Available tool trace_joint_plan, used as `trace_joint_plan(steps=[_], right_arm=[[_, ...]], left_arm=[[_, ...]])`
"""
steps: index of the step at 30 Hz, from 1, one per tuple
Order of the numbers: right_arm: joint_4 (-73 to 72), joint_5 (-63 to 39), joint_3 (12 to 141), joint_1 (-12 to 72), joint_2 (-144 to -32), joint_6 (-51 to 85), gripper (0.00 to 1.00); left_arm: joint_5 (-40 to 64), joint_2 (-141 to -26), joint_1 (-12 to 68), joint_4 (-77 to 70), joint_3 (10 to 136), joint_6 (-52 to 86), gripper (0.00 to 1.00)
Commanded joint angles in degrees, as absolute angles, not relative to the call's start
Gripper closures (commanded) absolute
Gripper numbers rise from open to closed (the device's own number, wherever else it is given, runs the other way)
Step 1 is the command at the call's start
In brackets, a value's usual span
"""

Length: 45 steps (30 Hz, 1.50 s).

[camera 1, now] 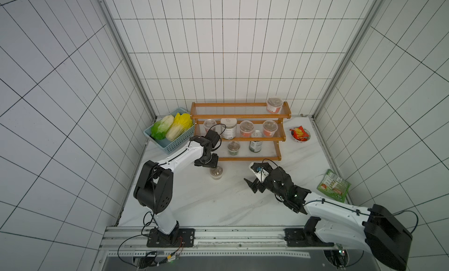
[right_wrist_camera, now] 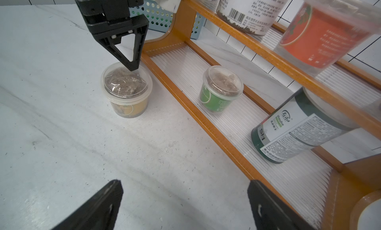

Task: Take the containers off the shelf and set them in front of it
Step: Adjust the container at the center of the board.

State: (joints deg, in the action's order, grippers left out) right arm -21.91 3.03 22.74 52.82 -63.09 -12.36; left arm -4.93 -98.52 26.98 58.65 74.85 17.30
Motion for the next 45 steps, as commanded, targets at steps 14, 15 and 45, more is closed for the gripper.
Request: trace_joint_plan(steps=[14, 15, 45], right_arm=[[-21.01, 2.99, 21.53, 52.14, -62.22, -11.43, 0.02], [-21.01, 2.91, 21.62, 52.17, -62.3, -11.43, 0.02], [-14.33, 2.02, 25.41, 50.45, -55.48, -9.88, 0.0]], left_arm=[[-7.44, -98.54, 25.57, 56.58, 74.44, 15.75, 0.33], [-7.72, -98.44, 25.49, 56.54, 74.44, 15.73, 0.33], [-4.99, -92.19, 26.28, 60.47, 79.9, 15.91, 0.27]])
